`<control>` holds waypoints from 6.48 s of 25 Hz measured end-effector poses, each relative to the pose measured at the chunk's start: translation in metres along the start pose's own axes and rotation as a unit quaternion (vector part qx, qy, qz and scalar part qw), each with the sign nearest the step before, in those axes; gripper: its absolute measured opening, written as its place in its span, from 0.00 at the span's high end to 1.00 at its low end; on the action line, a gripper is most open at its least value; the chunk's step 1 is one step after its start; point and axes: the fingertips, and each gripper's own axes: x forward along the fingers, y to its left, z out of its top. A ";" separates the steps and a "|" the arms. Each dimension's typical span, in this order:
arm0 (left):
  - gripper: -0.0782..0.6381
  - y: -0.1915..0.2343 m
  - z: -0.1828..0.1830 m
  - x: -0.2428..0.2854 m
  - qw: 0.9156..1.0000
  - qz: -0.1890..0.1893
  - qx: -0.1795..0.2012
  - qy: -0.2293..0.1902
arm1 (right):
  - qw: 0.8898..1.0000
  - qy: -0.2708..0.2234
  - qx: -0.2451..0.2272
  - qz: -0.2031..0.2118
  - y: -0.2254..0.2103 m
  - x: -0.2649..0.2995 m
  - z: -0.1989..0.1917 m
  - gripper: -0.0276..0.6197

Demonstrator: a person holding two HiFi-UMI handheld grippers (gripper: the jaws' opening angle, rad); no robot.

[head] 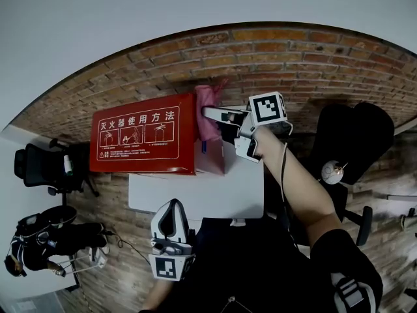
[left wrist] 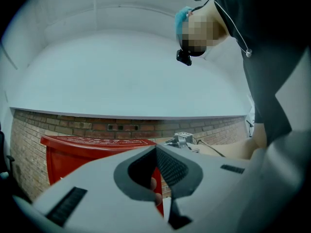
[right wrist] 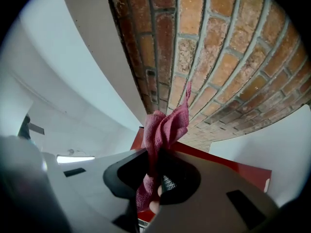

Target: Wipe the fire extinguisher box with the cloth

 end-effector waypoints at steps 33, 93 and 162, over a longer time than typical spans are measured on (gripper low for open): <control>0.84 -0.001 -0.016 -0.006 1.000 -0.003 -0.002 0.026 | 0.995 -0.009 0.049 -0.087 -0.075 -0.014 -0.034 0.85; 0.84 -0.001 -0.021 -0.002 0.999 -0.002 0.006 0.039 | 0.981 0.043 0.026 -0.188 -0.188 -0.031 -0.089 0.85; 0.84 0.023 -0.040 -0.018 0.996 0.031 0.015 0.080 | 0.929 0.121 0.015 -0.349 -0.347 -0.055 -0.164 0.85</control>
